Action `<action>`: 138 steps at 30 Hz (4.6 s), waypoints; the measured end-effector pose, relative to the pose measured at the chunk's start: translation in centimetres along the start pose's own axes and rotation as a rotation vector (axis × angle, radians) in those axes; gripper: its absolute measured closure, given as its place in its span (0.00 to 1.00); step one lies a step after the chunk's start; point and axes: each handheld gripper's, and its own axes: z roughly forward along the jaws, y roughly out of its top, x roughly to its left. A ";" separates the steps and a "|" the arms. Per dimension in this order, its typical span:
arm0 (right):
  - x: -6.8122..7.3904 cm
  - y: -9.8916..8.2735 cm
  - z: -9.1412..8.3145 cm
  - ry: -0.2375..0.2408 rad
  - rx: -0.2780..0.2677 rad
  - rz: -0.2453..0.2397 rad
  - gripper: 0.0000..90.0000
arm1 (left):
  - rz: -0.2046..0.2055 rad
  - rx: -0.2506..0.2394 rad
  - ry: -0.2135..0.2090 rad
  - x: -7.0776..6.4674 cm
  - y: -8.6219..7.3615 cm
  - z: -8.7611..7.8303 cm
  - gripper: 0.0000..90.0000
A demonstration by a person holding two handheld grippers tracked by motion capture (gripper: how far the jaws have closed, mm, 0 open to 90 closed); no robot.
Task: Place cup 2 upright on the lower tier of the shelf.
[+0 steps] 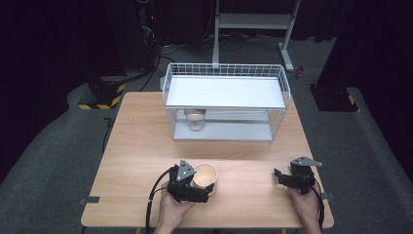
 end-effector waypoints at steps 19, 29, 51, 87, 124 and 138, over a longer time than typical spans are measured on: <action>0.0 0.0 0.0 0.000 -0.001 -0.002 0.29 | 0.016 0.038 0.043 -0.6 0.0 1.9 0.01; 0.0 0.0 0.0 0.001 0.000 -0.002 0.29 | 0.014 0.050 0.063 -0.7 -0.3 2.6 0.04; 0.0 0.0 0.0 0.000 0.000 -0.002 0.29 | 0.021 0.034 0.092 -1.0 -0.8 2.8 0.11; 0.0 0.0 0.0 0.000 -0.001 -0.002 0.29 | 0.046 0.030 0.082 -1.2 0.0 3.3 0.11; 0.0 0.0 0.0 0.000 0.000 -0.002 0.29 | 0.070 0.032 0.061 -1.2 1.8 4.5 0.12; 0.0 0.0 0.0 0.000 0.000 -0.004 0.29 | 0.097 0.021 0.057 -1.1 4.4 5.8 0.12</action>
